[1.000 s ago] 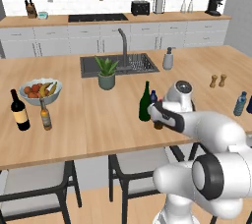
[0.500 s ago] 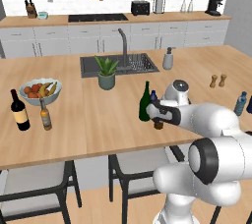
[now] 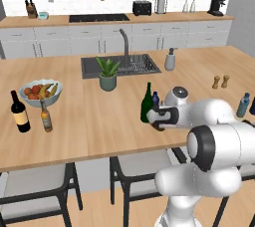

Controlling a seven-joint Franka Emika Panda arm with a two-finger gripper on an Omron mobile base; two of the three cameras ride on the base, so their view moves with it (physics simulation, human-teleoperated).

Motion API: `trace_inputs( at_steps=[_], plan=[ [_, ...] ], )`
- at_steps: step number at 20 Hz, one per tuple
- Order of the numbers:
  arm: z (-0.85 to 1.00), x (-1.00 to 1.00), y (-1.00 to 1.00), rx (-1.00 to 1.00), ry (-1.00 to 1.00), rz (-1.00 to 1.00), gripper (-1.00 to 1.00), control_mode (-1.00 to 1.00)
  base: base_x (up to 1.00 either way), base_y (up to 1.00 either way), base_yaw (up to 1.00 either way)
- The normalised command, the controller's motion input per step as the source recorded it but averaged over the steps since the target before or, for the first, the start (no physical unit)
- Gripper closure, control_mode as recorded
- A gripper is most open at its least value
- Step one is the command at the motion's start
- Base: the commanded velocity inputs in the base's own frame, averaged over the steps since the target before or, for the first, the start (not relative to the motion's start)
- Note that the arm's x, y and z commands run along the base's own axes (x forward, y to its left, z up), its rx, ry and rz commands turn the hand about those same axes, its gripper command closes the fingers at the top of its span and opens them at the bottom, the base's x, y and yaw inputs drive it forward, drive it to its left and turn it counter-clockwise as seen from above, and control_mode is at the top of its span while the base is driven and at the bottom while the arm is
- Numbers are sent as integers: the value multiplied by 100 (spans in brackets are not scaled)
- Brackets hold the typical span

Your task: Move the plastic bottles in the middle to the plastics group, and the glass bottles in the middle to the glass group.

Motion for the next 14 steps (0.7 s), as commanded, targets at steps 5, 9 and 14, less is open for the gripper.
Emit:
trace_inputs(
  at_steps=[5,9,14],
  plan=[
    [-14,12,0,0,0,1,-100,-100,0,0,0],
    [0,12,0,0,0,1,-100,-100,0,0,0],
    [0,10,0,0,0,1,-100,-100,0,0,0]
  ],
)
